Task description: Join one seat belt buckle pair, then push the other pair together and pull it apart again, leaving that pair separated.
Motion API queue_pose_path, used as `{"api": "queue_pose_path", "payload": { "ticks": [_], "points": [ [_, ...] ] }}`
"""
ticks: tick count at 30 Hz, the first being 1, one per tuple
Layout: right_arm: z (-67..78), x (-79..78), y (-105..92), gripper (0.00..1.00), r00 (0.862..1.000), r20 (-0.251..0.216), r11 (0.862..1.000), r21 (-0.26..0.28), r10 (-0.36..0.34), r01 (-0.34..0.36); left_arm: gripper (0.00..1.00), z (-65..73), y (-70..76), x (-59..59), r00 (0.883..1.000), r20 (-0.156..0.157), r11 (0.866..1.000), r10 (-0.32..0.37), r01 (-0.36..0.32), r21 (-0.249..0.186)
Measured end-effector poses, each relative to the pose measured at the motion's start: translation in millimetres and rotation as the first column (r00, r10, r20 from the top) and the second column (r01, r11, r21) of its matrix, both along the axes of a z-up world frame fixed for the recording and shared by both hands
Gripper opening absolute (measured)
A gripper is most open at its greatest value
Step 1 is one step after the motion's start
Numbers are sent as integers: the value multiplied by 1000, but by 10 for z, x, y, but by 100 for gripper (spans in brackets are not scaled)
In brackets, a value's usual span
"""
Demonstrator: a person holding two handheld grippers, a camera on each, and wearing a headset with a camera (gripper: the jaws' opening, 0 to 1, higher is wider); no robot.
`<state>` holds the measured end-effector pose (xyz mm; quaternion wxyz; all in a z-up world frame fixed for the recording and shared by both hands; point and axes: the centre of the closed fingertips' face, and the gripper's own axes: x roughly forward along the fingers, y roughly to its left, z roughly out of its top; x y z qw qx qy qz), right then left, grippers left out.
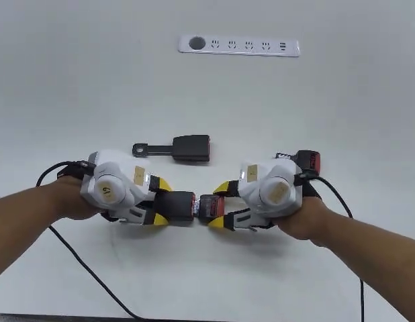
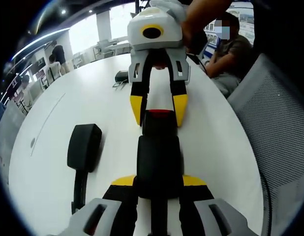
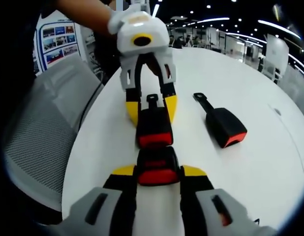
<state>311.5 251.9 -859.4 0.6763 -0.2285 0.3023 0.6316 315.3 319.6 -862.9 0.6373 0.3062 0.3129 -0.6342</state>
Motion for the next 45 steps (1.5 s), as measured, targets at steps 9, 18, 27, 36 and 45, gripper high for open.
{"api": "queue_pose_path", "payload": {
  "ticks": [9, 18, 27, 36, 45],
  "points": [
    [16, -15, 15, 33, 1000, 22, 997, 71, -22, 21, 33, 16, 6, -2, 1000, -4, 999, -20, 20, -42],
    [34, -12, 25, 32, 999, 14, 993, 109, -40, 38, 32, 57, -18, -26, 1000, 0, 997, -29, 29, -78],
    [46, -3, 20, 32, 999, 15, 991, 125, -40, 38, 32, 72, -21, -28, 1000, 2, 995, -26, 26, -93],
    [52, -9, 17, 32, 999, 11, 989, 140, -52, 50, 32, 93, -22, -35, 1000, 3, 995, -25, 25, -96],
    [55, -5, 18, 33, 998, 9, 989, 135, -55, 53, 32, 94, -18, -40, 1000, -2, 995, -20, 20, -97]
  ]
}}
